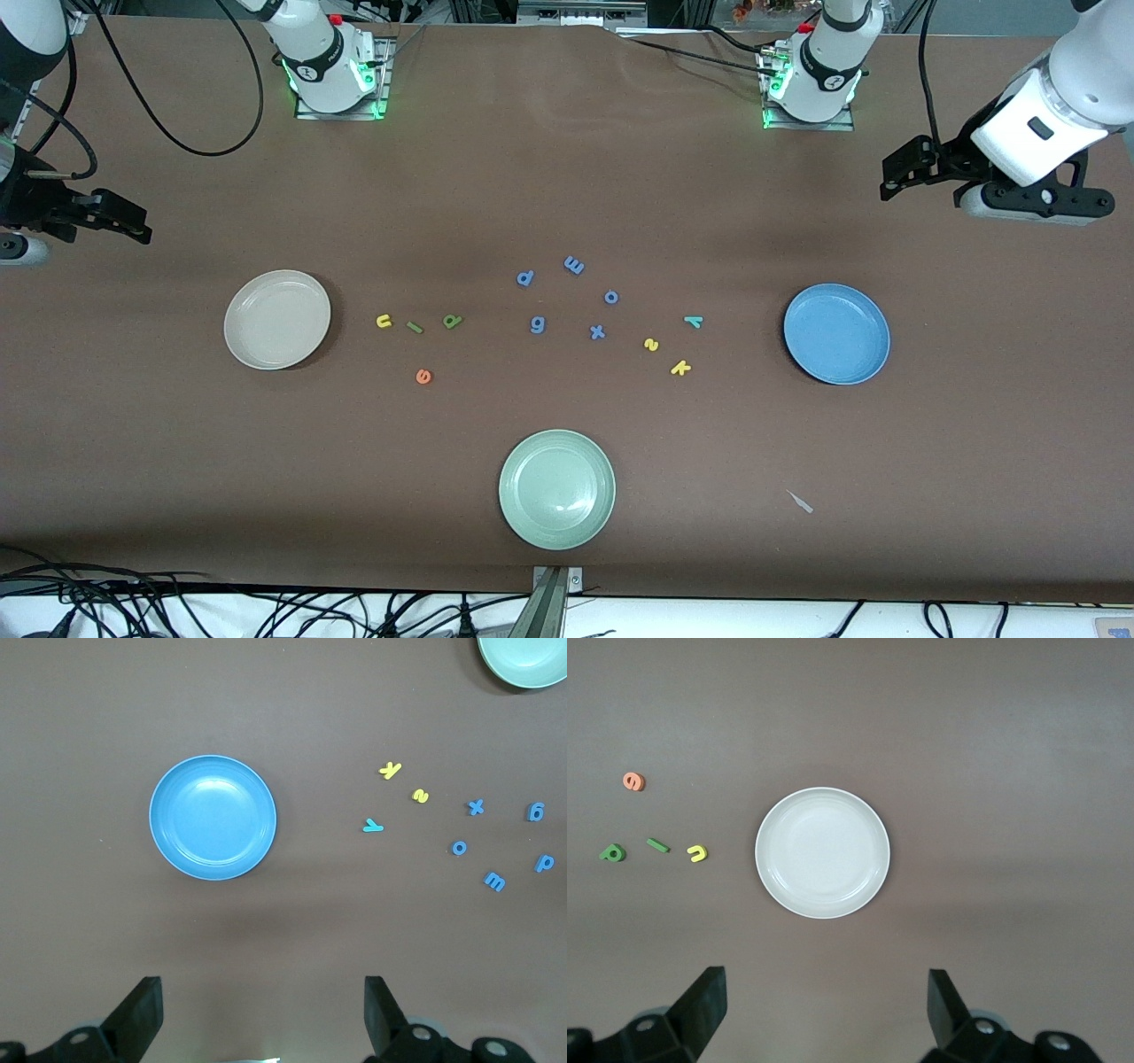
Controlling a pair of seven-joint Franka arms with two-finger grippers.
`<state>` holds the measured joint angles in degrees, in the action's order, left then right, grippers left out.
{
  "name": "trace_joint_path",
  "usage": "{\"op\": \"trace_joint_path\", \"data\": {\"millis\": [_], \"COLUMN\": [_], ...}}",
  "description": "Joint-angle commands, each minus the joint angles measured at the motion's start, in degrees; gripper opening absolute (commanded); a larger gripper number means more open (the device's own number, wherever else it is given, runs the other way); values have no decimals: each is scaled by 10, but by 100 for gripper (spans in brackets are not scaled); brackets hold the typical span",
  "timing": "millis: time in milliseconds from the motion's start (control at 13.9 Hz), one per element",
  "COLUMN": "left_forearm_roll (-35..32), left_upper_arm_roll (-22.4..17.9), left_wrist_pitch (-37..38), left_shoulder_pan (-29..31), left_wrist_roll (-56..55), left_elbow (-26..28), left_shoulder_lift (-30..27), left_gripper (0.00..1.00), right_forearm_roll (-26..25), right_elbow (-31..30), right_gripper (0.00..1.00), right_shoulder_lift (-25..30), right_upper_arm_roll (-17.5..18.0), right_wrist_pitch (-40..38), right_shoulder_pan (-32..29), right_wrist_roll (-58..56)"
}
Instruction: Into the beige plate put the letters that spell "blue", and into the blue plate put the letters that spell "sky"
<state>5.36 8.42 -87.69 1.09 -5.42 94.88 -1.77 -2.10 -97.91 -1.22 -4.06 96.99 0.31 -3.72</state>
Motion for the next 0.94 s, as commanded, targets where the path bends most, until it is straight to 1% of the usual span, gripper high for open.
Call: {"op": "trace_joint_path", "data": {"millis": [0,288,432,864], "left_forearm_roll": [12,7,7,3], "left_upper_arm_roll": [-1,-1,-1,-2], "left_wrist_pitch": [-3,-2,-2,-20], "left_shoulder_pan": [0,0,6,7], "left_wrist_roll": [-5,-4,4,4], "left_elbow": [-9,-9,-8,0], "left_shoulder_lift": [14,14,25,18], "left_gripper": [100,100,100,100], "right_forearm_roll": [3,3,3,3], "right_elbow": [15,15,15,15], "right_gripper": [100,100,100,100], "right_shoulder_lift": [-7,-7,-7,-7], "right_upper_arm_roll": [-4,-4,-4,-4], "right_wrist_pitch": [-7,-7,-8,-8], "right_shoulder_pan": [3,3,3,3], "right_wrist_roll": [-2,-2,-2,-3]}}
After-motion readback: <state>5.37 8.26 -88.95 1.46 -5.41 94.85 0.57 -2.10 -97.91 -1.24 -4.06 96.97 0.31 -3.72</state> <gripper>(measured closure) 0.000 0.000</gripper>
